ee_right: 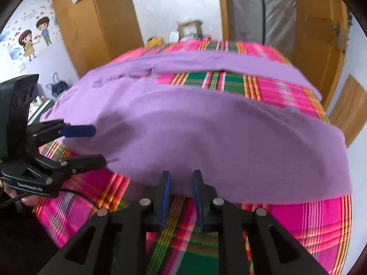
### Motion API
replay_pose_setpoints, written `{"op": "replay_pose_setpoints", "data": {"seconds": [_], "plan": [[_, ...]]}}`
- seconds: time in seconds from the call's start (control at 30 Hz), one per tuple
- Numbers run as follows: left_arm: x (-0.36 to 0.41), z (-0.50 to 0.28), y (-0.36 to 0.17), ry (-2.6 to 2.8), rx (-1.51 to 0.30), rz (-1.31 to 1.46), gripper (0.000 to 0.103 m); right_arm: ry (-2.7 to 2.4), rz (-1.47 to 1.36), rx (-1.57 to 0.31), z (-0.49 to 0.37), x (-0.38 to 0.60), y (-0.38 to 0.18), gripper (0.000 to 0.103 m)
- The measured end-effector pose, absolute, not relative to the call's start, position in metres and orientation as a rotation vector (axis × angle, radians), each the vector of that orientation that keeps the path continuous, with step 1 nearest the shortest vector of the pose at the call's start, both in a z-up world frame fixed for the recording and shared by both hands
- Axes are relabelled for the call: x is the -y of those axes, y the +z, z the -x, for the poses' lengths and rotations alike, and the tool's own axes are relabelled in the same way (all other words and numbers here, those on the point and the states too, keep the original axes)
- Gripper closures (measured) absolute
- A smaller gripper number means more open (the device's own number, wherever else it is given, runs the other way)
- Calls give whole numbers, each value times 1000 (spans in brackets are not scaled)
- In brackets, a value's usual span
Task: Fold clothes
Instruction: 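Smooth the folded sweater with the right gripper while the left gripper hovers open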
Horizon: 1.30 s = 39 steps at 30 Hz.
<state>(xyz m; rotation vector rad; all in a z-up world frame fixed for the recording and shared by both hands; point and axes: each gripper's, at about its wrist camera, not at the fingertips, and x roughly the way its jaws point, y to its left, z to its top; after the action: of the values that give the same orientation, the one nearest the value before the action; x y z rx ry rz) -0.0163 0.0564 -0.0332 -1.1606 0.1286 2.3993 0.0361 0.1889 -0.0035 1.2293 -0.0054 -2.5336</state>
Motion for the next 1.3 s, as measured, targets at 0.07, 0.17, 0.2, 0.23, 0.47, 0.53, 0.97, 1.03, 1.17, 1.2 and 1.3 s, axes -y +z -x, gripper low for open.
{"op": "replay_pose_setpoints", "data": {"seconds": [0.07,0.17,0.2,0.23,0.47,0.53,0.97,1.03,1.17,1.2,1.3], "plan": [[-51,19,-29,2421,-107,1142,25,-2592,-1198,21,-30,-201,3,84],[-32,35,-24,2539,-87,1143,25,-2683,-1203,106,-1,-225,8,84],[-24,40,-23,2570,-72,1157,25,-2706,-1209,136,10,-232,8,84],[-15,44,-24,2599,-53,1166,25,-2719,-1217,158,22,-238,7,84],[33,64,-34,2687,81,1275,25,-2767,-1295,202,67,-269,-3,92],[36,64,-34,2678,113,1260,24,-2788,-1306,300,73,-290,-4,100],[44,58,-24,2767,65,1205,20,-2804,-1316,252,72,-287,-3,90],[54,56,-18,2810,56,1169,20,-2798,-1312,201,66,-281,-1,81],[91,57,-22,2908,73,1207,20,-2805,-1333,5,67,-256,-1,62],[100,57,-25,2923,95,1225,20,-2810,-1337,-36,68,-252,-1,62],[132,57,-33,2925,253,1274,20,-2805,-1334,-16,68,-254,-2,62]]}}
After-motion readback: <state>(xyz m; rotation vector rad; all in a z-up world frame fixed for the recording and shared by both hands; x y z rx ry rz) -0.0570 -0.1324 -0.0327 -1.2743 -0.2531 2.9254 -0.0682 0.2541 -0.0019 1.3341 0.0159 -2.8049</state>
